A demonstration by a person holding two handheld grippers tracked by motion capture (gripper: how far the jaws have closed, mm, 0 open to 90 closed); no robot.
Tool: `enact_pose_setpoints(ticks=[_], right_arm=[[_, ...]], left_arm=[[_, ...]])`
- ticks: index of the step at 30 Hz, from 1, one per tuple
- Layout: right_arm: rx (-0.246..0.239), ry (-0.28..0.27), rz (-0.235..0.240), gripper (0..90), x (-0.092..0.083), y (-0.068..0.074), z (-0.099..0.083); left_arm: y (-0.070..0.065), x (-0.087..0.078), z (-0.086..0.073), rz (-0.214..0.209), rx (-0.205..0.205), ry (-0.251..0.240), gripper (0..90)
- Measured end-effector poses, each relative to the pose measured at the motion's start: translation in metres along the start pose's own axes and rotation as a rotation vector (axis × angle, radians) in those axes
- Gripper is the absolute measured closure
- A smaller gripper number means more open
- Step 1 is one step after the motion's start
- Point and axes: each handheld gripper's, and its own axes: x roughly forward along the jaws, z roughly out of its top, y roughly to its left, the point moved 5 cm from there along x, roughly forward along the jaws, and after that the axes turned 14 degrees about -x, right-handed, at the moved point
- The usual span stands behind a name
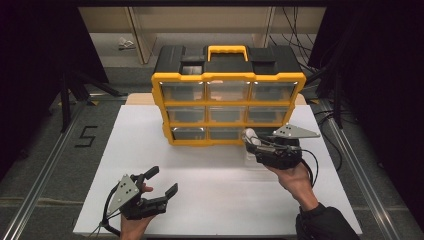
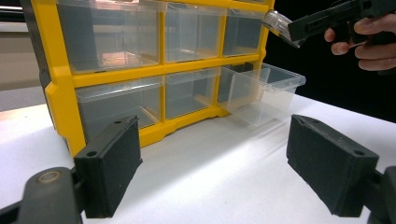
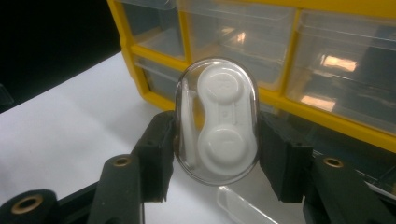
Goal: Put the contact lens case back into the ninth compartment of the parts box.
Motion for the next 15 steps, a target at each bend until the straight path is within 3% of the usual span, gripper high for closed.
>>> enact_pose_setpoints(ticks=[15], right_arm=[[0.067, 0.004, -0.049, 49.6, -0.006, -0.028, -0.011]], left_arm=[[0.000, 0.000, 0.000, 0.000, 0.000, -0.001, 17.6]])
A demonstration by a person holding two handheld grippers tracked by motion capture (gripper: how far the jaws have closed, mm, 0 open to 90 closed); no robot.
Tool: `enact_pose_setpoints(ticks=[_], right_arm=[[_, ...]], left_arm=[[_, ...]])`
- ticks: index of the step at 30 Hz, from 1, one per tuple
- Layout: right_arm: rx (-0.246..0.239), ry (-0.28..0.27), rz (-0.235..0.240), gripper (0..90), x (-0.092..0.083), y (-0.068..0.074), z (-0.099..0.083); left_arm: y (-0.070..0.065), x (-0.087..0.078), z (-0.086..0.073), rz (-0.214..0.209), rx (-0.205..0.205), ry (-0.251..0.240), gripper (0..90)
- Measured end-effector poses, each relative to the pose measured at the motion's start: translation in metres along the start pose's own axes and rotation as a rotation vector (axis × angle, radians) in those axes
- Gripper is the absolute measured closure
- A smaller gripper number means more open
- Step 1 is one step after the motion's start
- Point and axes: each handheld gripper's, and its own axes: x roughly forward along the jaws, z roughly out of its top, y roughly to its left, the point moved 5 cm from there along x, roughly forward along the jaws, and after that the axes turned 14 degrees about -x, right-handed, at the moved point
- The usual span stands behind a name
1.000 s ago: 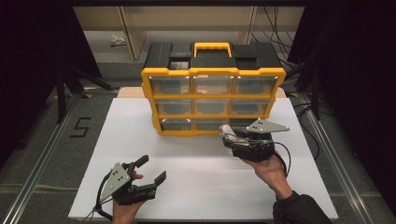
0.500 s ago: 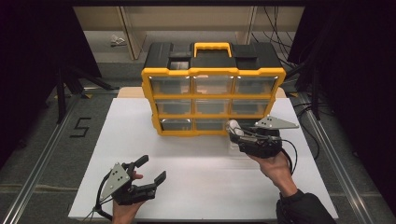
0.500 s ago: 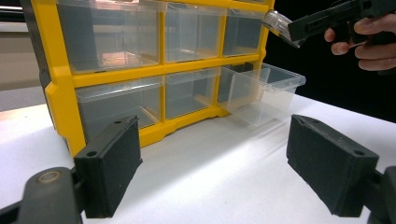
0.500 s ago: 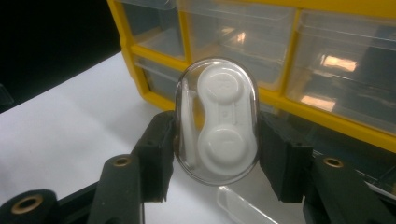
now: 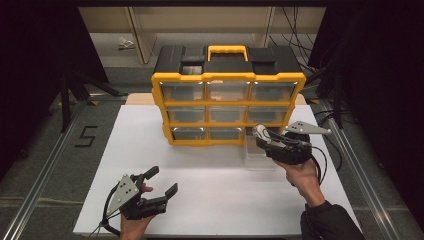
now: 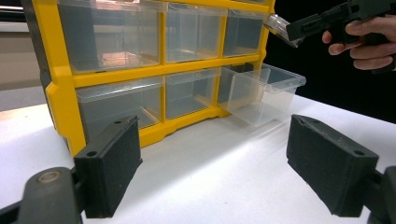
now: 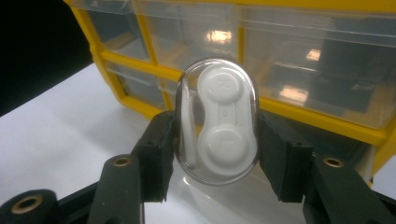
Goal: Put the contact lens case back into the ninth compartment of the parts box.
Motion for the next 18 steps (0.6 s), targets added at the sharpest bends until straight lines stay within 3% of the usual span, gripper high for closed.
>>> enact_pose_setpoints(ticks=[18], right_arm=[[0.028, 0.055, -0.036, 49.5, 0.006, -0.018, -0.016]], left_arm=[[0.000, 0.000, 0.000, 0.001, 0.001, -0.001, 17.6]])
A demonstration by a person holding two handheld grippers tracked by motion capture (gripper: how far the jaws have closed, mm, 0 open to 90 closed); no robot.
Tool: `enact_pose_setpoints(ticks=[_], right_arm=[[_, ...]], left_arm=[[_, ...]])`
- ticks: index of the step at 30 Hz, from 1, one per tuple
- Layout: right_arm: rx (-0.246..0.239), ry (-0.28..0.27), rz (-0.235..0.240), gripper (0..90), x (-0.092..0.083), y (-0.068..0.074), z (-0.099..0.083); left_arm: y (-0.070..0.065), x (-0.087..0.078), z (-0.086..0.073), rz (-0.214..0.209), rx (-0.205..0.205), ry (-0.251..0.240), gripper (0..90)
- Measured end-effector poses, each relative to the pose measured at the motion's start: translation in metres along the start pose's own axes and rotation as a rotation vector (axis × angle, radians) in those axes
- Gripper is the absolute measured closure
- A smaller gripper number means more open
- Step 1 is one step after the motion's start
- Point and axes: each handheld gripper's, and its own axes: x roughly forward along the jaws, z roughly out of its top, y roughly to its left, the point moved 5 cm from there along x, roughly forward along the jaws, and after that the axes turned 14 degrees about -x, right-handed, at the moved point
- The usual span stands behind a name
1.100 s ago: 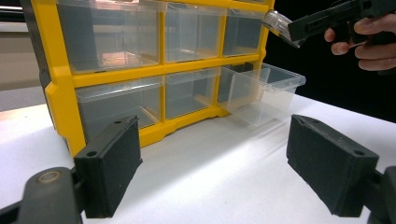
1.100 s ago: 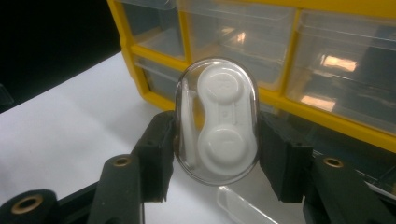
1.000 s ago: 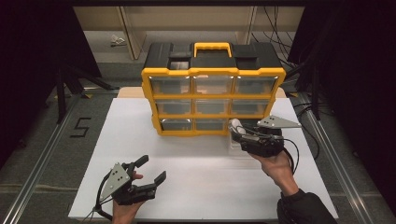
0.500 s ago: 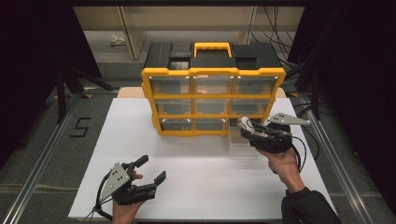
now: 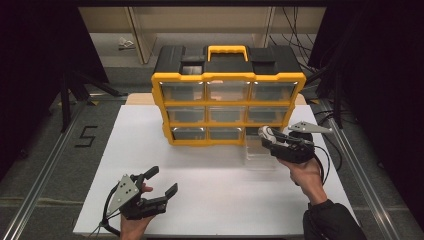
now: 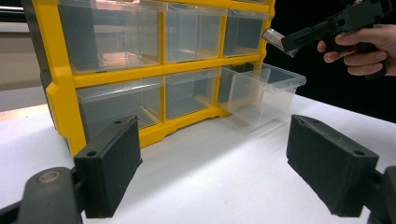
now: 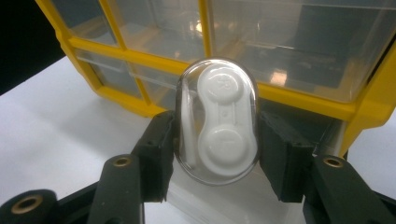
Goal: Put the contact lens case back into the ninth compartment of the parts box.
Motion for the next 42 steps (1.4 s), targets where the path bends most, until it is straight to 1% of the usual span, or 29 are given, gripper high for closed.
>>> enact_pose_setpoints(ticks=[9, 14, 17, 28, 31, 35, 42], right_arm=[[0.002, 0.043, -0.012, 49.5, 0.008, -0.002, -0.008], [-0.012, 0.056, -0.021, 49.5, 0.009, -0.001, -0.009], [-0.012, 0.068, -0.029, 49.5, 0.011, -0.001, -0.011], [0.000, 0.089, -0.027, 49.3, 0.015, -0.003, -0.015], [0.013, 0.099, -0.025, 48.6, 0.017, -0.004, -0.017], [0.023, 0.087, -0.023, 39.6, 0.015, -0.005, -0.015], [0.019, 0.058, -0.009, 36.9, 0.011, 0.000, -0.008]], left_arm=[[0.000, 0.000, 0.000, 0.001, -0.001, 0.002, 17.5], [0.000, 0.000, 0.000, 0.001, 0.001, 0.002, 17.5], [0.000, 0.000, 0.000, 0.001, 0.001, 0.001, 17.5], [0.000, 0.000, 0.000, 0.002, 0.001, 0.002, 17.5], [0.000, 0.000, 0.000, 0.002, 0.004, 0.004, 17.5], [0.000, 0.000, -0.001, 0.002, 0.002, 0.004, 17.6], [0.000, 0.000, -0.001, 0.001, 0.003, 0.005, 17.5]])
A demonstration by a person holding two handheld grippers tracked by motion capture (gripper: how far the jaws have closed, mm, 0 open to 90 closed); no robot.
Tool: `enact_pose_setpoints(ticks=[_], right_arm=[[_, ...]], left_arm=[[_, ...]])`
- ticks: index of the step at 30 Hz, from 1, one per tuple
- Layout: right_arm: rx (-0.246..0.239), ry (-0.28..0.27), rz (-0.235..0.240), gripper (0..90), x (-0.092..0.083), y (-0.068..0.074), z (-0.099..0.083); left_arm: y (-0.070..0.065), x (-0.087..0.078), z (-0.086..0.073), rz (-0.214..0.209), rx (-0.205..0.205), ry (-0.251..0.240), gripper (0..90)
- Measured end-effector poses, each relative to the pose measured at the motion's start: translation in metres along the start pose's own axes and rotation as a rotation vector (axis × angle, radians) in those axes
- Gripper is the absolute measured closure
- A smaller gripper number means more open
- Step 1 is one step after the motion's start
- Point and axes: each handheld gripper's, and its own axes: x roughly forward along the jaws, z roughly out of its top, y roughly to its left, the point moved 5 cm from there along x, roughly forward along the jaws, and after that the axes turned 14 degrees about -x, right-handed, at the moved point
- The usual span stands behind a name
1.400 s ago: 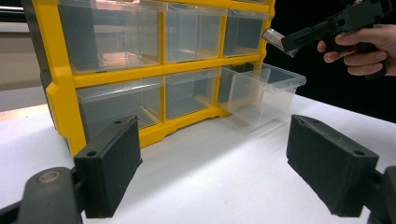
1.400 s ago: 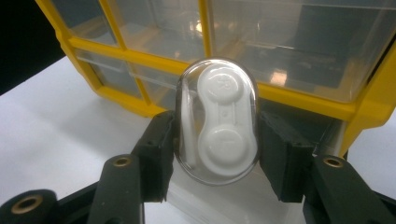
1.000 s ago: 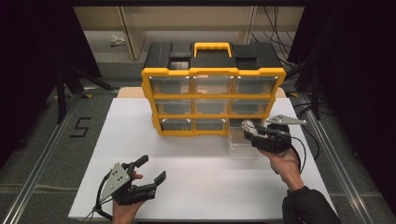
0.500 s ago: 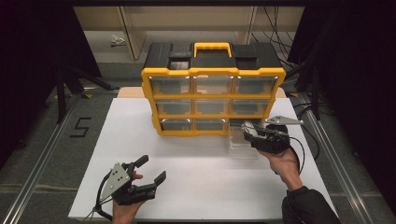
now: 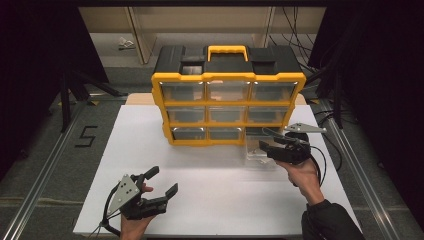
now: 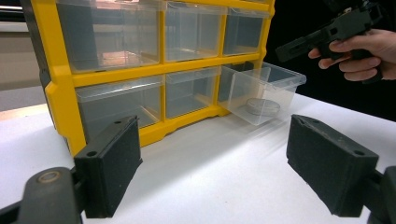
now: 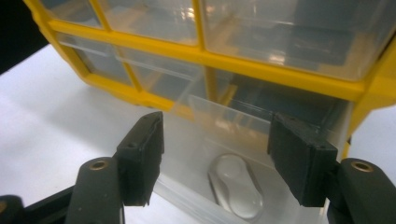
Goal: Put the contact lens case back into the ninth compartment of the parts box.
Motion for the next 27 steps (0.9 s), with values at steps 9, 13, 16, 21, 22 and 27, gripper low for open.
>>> enact_pose_setpoints(ticks=[9, 13, 16, 21, 22, 27], right_arm=[[-0.046, -0.056, 0.036, 32.7, -0.008, 0.019, 0.013], [-0.074, -0.072, 0.058, 31.6, -0.009, 0.029, 0.018], [-0.087, -0.081, 0.067, 30.9, -0.011, 0.034, 0.020], [-0.096, -0.093, 0.076, 26.8, -0.014, 0.039, 0.024], [-0.097, -0.095, 0.077, 25.7, -0.014, 0.040, 0.024], [-0.115, -0.112, 0.095, 22.9, -0.016, 0.047, 0.026]], left_arm=[[0.000, 0.000, 0.000, -0.001, -0.001, 0.001, 17.5], [0.000, 0.000, 0.000, -0.002, -0.002, 0.000, 17.5], [0.000, 0.000, 0.000, -0.003, -0.003, 0.000, 17.5], [0.000, 0.000, 0.000, -0.007, -0.003, 0.005, 17.5], [0.000, 0.000, 0.000, -0.007, -0.003, 0.006, 17.5], [0.000, 0.000, 0.000, -0.007, -0.003, 0.006, 17.5]])
